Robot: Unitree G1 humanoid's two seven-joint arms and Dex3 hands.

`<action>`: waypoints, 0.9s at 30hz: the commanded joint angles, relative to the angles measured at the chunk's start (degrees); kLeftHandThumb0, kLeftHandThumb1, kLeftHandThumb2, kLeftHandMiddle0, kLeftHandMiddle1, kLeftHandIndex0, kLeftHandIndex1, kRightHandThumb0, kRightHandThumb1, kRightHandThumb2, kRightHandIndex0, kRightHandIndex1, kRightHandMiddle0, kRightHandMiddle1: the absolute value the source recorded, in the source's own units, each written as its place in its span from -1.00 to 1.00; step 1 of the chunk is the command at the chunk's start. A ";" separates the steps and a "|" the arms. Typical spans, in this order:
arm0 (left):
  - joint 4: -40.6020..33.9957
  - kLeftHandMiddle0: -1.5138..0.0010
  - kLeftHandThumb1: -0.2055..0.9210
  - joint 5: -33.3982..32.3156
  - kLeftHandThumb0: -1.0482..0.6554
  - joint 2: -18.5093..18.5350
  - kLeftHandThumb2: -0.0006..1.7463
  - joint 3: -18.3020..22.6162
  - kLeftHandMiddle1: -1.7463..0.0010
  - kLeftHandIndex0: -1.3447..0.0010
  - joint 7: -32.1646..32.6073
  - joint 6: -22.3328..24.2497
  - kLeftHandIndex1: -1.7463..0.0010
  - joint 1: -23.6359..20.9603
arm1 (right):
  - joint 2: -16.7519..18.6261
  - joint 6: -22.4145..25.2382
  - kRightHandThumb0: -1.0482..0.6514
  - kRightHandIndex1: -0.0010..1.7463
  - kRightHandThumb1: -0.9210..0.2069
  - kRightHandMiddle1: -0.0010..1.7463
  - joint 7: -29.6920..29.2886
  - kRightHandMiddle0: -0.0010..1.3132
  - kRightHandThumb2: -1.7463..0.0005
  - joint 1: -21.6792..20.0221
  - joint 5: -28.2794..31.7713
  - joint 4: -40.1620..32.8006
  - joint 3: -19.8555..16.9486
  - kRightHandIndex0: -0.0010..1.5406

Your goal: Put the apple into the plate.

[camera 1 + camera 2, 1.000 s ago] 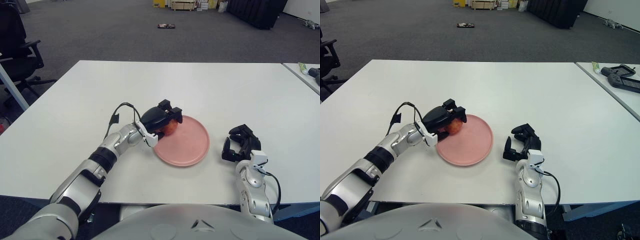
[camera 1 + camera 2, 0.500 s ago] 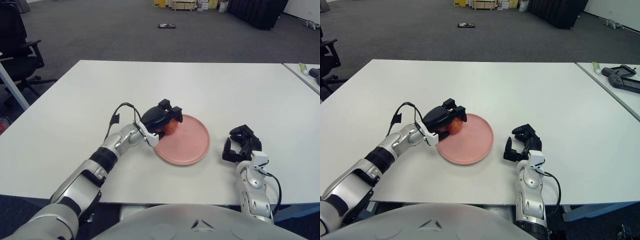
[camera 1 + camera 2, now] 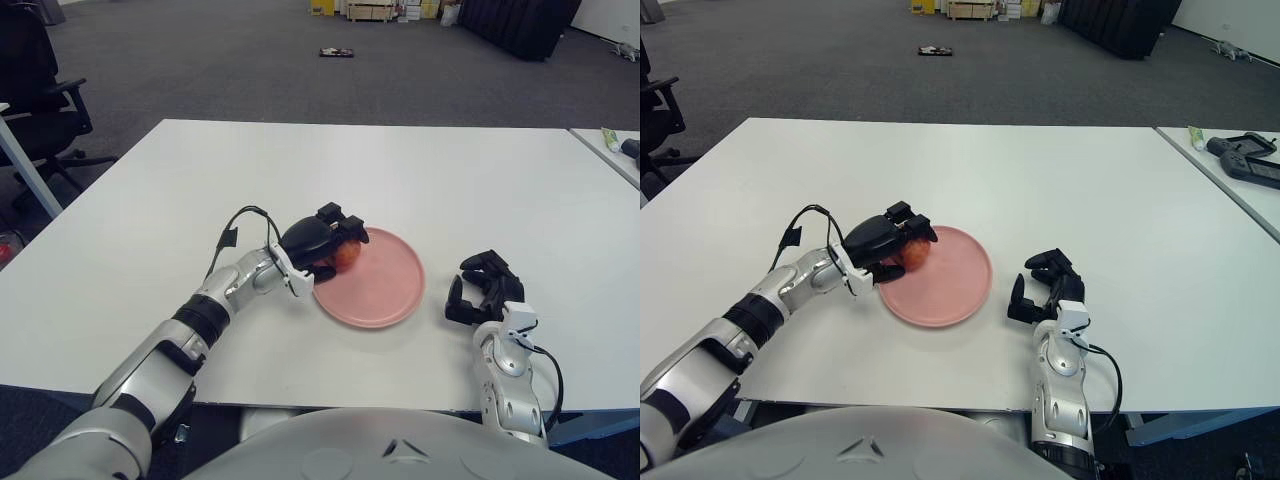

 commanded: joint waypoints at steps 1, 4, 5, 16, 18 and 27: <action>-2.82 0.99 0.97 -2.04 -0.86 2.11 -0.04 -0.61 0.88 1.00 -4.59 -2.94 0.76 1.39 | 0.19 1.65 0.22 1.00 0.80 0.86 -0.02 0.11 -1.00 0.10 0.45 0.71 -0.02 0.22; -2.98 1.00 0.99 -4.11 -0.92 2.25 -0.03 -0.53 0.96 1.00 -7.45 -3.73 0.92 1.16 | 0.24 1.44 0.22 1.00 0.79 0.86 -0.04 0.11 -1.00 -0.01 0.56 0.90 -0.09 0.22; -2.79 1.00 0.99 -4.63 -0.93 2.18 -0.03 -0.50 0.97 1.00 -8.31 -3.80 0.94 1.11 | 0.28 1.35 0.22 1.00 0.79 0.86 -0.08 0.11 -1.00 -0.08 0.58 0.97 -0.10 0.22; -5.56 1.00 1.00 -9.95 -1.00 3.22 -0.07 1.68 1.00 1.00 -13.00 -5.82 1.00 1.71 | 0.22 0.87 0.22 1.00 0.79 0.86 -0.16 0.11 -1.00 -0.36 0.46 1.43 -0.16 0.22; -5.63 1.00 1.00 -10.27 -1.00 3.13 -0.07 2.00 1.00 1.00 -13.20 -6.07 1.00 1.84 | 0.20 0.82 0.22 1.00 0.79 0.87 -0.18 0.11 -1.00 -0.39 0.43 1.49 -0.16 0.22; -8.13 1.00 1.00 -11.68 -1.00 3.34 -0.06 4.80 1.00 1.00 -13.41 -6.50 1.00 3.11 | 0.24 1.08 0.22 1.00 0.79 0.86 -0.11 0.11 -1.00 -0.36 0.49 1.12 -0.07 0.22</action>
